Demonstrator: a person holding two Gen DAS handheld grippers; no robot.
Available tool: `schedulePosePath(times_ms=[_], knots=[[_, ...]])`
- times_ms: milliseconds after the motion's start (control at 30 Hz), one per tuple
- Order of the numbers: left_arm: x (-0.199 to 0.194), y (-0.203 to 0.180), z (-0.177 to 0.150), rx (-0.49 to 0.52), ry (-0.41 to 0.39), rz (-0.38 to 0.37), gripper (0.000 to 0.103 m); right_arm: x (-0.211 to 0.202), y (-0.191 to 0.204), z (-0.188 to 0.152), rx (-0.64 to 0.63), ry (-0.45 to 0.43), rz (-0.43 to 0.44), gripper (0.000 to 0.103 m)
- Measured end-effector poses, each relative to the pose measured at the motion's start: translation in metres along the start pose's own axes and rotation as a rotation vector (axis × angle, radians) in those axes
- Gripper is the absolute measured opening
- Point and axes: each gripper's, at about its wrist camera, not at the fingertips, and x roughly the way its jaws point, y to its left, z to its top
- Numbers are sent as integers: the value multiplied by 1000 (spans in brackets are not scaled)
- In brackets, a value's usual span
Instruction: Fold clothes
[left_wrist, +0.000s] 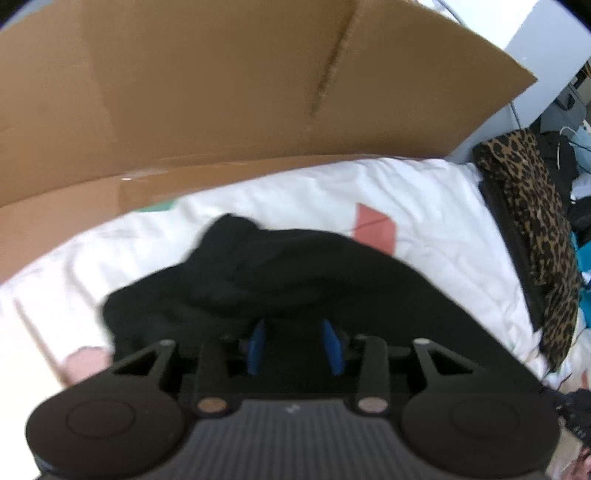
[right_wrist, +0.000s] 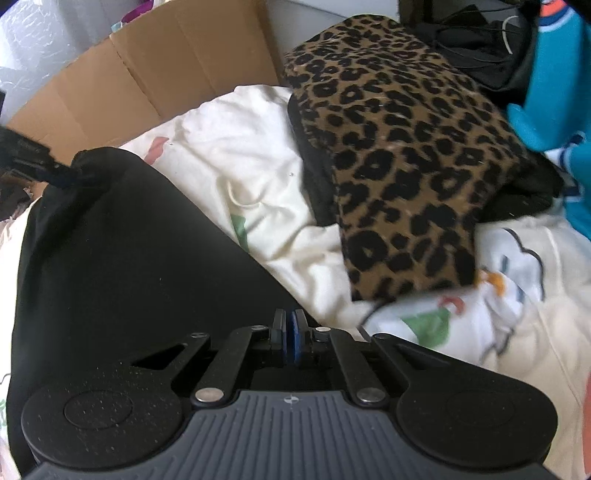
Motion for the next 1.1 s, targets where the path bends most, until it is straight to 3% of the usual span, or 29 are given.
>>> schedulePosePath(times_ms=[267, 400, 600, 700, 933, 1100], knots=[[-4, 30, -22, 28, -73, 13, 44, -11, 39, -16, -96, 23, 33, 8], [-11, 45, -36, 11, -127, 2, 44, -4, 71, -29, -163, 54, 61, 30], [-6, 58, -49, -14, -149, -2, 43, 6, 102, -57, -304, 98, 27, 30], [6, 55, -56, 23, -115, 31, 43, 8, 97, -63, -309, 99, 25, 30], [14, 40, -65, 121, -135, 88, 43, 4, 91, -67, -332, 146, -5, 30], [-6, 40, -67, 86, -151, 32, 42, -4, 82, -69, -330, 181, -33, 30]])
